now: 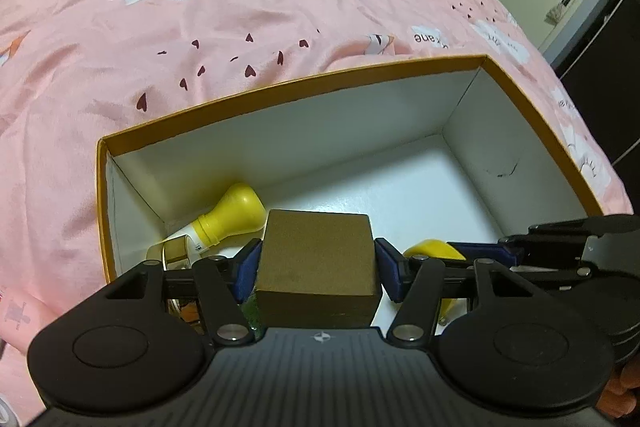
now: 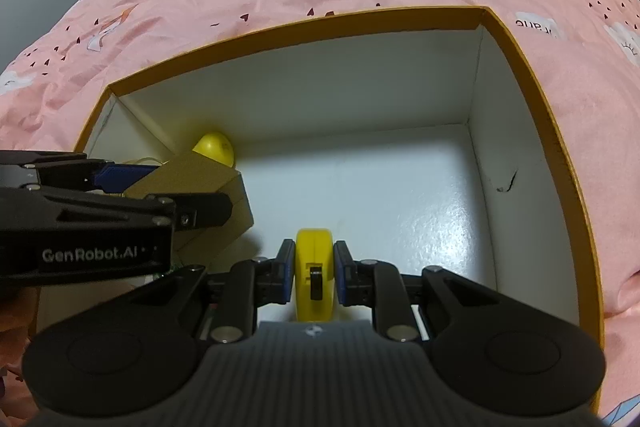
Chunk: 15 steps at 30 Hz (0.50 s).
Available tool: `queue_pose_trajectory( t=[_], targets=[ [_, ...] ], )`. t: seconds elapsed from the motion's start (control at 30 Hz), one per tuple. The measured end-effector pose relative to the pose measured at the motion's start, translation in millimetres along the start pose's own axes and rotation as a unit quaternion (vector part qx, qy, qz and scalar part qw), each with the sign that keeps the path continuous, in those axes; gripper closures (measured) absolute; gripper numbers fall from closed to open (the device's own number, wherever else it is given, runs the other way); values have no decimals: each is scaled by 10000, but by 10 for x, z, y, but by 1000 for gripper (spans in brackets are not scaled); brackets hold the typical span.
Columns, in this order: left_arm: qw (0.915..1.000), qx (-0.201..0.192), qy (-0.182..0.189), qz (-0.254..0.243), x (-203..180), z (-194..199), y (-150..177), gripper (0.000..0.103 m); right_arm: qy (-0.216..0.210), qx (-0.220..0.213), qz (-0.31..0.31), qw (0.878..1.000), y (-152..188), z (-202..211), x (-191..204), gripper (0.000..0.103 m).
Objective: Organize rigid objects
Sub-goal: 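Lower the gold square box into the box with the left gripper while the right gripper carries the tape measure, then lower the yellow tape measure into the box and open the right gripper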
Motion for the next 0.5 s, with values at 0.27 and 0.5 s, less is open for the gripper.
queue_pose_trajectory(
  t=[0.27,0.5],
  targets=[
    [9995,-290,91,57,24,134,-4,20,53,26,29,10000,-4,-9,40,85],
    [9984,-556,-9,113,41,322,5,20,-214,113,-69,9997,-8,7,99,84]
  ],
)
Point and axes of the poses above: each gripper's, at about its wrist camera, not at the fingertips, and z roughly against the way its jaws point, x to its left, y to its underside, the point moved 1 cm from there along -z, roughly the way its jaws point, and after that the axes turned 1 degree about -x, right-handed, at the moved point
